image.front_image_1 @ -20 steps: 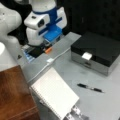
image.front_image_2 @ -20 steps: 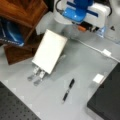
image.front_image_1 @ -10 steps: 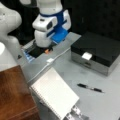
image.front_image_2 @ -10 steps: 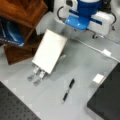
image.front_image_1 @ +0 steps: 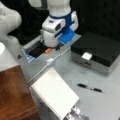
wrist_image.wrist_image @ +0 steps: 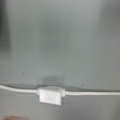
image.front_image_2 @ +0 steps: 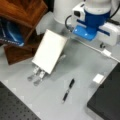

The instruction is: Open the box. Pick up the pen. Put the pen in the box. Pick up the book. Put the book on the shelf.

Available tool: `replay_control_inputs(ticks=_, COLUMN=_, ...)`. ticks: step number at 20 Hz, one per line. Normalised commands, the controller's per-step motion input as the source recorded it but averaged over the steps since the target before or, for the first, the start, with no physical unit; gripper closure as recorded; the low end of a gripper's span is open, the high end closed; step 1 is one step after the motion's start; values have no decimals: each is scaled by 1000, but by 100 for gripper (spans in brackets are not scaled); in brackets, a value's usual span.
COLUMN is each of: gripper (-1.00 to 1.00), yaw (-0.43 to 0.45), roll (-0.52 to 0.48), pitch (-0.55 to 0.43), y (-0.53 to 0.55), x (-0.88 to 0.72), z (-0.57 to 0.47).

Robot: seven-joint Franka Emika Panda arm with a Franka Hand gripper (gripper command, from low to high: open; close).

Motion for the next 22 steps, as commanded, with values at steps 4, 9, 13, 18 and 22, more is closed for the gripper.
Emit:
replay_control_inputs(ticks=4, gripper=-100, yaw=-166, roll=242, pitch=16, y=190, x=412, z=-69)
replay_control_inputs(ticks=9, gripper=-100, yaw=-47, roll=154, pitch=82, y=114, x=359, z=28)
replay_control_inputs(ticks=13, gripper=-100, yaw=0, roll=123, pitch=120, y=117, x=406, z=140)
replay_control_inputs(ticks=18, gripper=-100, yaw=-9, roll=250, pitch=247, y=150, x=437, z=134)
replay_control_inputs(ticks=22, gripper=-100, yaw=19, roll=343, pitch=275, y=119, x=391, z=129)
